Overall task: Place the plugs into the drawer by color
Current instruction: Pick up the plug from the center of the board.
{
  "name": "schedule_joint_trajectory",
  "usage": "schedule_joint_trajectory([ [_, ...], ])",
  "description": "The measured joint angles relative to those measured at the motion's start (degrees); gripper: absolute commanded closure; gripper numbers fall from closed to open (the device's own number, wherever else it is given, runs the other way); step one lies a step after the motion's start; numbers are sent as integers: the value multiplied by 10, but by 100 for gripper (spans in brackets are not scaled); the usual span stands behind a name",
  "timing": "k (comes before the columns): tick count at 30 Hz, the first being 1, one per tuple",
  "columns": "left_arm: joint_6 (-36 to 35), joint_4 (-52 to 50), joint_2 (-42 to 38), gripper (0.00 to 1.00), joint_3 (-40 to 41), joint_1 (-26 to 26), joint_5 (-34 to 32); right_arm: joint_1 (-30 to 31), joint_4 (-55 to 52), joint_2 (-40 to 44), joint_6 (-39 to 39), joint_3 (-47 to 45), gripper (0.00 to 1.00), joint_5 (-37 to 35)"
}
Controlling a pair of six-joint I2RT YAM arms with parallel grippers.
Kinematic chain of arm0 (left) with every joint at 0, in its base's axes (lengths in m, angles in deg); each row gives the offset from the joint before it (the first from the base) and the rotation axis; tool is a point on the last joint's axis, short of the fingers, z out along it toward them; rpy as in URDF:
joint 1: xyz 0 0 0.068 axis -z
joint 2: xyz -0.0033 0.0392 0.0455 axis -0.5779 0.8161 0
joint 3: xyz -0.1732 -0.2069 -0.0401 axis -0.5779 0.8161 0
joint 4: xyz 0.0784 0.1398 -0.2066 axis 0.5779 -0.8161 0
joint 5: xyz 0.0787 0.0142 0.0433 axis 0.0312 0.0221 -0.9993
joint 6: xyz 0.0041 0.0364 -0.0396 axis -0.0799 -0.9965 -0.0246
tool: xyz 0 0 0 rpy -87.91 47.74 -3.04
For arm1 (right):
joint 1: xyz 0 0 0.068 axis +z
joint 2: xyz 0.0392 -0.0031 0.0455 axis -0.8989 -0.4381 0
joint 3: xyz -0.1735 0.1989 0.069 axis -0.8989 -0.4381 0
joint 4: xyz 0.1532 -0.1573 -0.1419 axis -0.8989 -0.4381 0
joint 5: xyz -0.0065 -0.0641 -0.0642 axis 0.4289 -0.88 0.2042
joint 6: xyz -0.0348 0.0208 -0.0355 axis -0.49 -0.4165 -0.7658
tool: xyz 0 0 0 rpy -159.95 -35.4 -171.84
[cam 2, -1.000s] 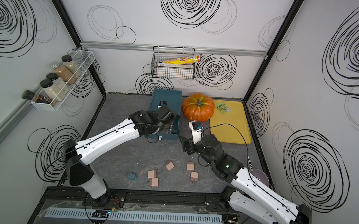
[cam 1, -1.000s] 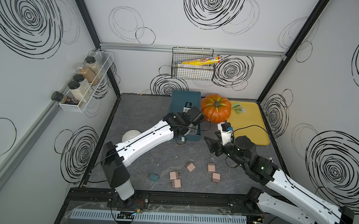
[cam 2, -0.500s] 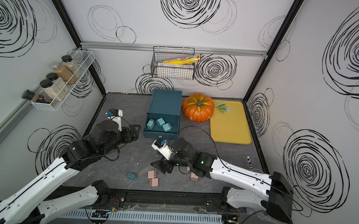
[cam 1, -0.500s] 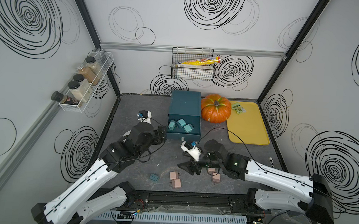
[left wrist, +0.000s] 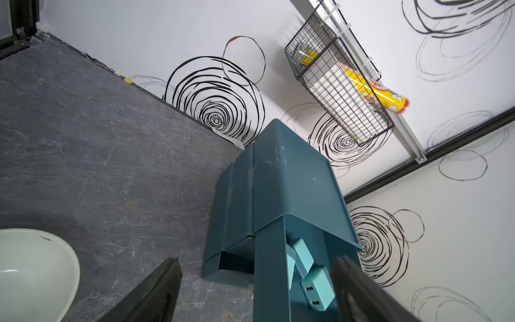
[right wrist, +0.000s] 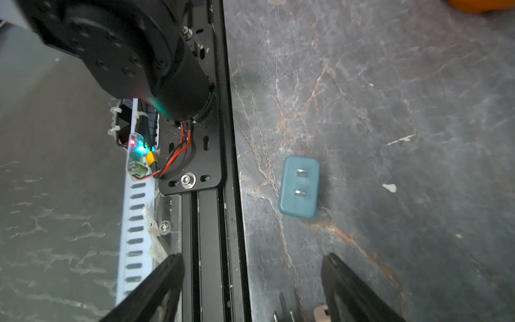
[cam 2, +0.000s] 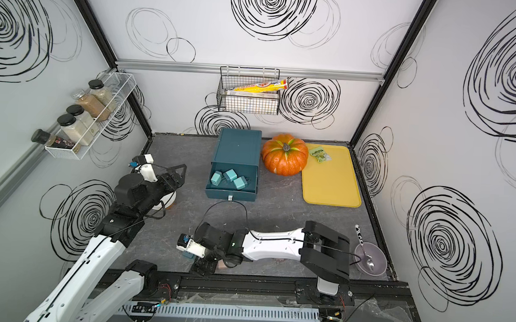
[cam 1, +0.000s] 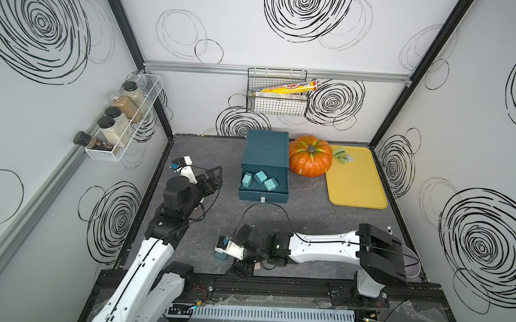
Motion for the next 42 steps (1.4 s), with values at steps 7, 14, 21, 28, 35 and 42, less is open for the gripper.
schedule_joint_trajectory([
  [7,16,49,14,9,19,-16,81,3,-4,-78,1,66,19,-12],
  [14,21,80,11,9,34,-17,112,4,-35,-138,3,124,29,-66],
  [21,22,85,12,9,40,-17,127,4,-55,-161,2,140,59,-86],
  [28,23,90,13,8,42,-17,141,4,-55,-137,10,116,79,-92],
  [35,54,115,27,7,42,-38,223,-29,-121,6,24,87,78,-66],
  [42,55,111,6,8,57,-42,246,-217,-201,187,68,157,78,54],
])
